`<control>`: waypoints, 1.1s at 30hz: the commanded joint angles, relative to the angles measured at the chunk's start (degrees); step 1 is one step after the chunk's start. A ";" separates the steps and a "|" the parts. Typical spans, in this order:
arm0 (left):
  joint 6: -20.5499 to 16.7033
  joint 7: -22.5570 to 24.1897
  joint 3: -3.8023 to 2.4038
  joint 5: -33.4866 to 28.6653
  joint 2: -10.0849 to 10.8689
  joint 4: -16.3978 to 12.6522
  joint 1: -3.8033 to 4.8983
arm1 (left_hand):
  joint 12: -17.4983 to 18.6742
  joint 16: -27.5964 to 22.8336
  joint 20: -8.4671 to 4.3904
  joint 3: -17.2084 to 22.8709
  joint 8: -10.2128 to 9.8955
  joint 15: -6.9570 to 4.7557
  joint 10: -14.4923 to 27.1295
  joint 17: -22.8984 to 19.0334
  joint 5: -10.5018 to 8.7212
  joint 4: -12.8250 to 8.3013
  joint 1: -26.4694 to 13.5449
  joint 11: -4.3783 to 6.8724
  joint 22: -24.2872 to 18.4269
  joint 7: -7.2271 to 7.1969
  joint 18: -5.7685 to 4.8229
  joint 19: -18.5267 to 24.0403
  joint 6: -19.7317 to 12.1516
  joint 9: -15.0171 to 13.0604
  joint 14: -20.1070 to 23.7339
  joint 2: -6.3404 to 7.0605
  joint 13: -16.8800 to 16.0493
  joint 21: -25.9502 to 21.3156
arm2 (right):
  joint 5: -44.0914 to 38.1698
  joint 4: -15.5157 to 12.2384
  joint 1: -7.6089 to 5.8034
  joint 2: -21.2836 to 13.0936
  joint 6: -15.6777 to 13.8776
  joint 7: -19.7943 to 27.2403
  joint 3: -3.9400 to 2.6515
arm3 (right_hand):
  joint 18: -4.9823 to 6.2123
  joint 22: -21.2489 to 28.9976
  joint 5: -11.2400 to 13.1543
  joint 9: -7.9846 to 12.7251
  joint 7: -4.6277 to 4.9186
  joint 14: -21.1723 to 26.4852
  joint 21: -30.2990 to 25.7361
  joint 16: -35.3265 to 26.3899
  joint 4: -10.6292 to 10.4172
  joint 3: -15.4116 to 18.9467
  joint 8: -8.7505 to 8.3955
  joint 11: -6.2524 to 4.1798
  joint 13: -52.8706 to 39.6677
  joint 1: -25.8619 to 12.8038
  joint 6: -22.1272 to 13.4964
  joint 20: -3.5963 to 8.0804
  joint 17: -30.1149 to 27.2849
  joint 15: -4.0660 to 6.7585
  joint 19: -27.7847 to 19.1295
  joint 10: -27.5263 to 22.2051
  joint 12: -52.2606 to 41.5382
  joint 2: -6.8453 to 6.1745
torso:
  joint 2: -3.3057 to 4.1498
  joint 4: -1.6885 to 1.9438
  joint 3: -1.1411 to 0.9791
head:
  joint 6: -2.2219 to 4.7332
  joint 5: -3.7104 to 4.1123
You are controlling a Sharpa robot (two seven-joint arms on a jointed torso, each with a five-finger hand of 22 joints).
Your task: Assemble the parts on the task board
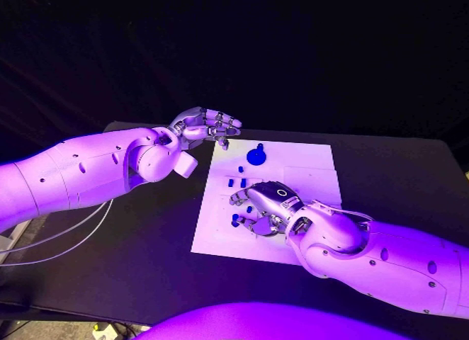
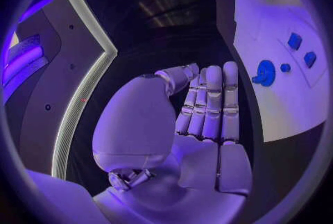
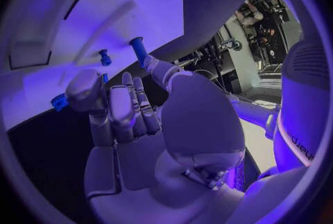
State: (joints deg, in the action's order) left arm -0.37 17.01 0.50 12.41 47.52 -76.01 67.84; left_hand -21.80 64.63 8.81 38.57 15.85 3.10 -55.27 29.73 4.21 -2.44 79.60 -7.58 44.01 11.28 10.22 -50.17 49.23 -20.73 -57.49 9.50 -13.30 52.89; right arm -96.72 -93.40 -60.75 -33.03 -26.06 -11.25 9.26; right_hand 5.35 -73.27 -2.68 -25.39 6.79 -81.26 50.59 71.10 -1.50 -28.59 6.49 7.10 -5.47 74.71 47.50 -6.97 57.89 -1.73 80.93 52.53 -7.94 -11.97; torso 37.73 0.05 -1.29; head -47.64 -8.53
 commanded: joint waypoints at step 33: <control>-0.51 0.60 0.05 -0.26 2.06 -1.79 -0.38 | -0.94 -1.03 0.02 -2.82 0.96 0.45 1.26 -0.60 0.73 1.03 -1.59 -0.26 -0.89 0.38 0.35 -0.39 -0.71 0.70 0.52 -0.20 -0.51 -1.17 | 25.46 -13.27 -6.43 -30.01 4.23 -11.25 -0.03 | -3.52 -13.49 -6.41 -7.63 -0.74 -7.06 29.29 14.99 -15.17 24.47 14.14 -5.60 -69.69 -4.40 4.73 3.88 23.33 4.39 7.25 28.20 -72.14 4.50 | -1.43 -1.97 0.28 | 1.12 7.38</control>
State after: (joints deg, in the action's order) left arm -0.97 17.44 0.57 12.25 49.65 -77.64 67.48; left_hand -21.81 64.62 8.81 36.60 15.85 3.58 -54.87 29.73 4.21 -1.58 79.59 -7.96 43.94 11.38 10.22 -50.17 49.12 -20.72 -57.02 9.51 -13.30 52.46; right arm -70.43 -106.49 -67.36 -63.01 -21.67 -21.76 9.21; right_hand 3.41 -74.25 -8.24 -32.25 6.28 -84.11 78.72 85.24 -16.28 -6.87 19.08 2.71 -73.94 73.04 56.30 -3.87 74.04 2.18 84.00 71.62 -79.09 -7.47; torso 36.50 -1.66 -1.05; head -46.55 -1.26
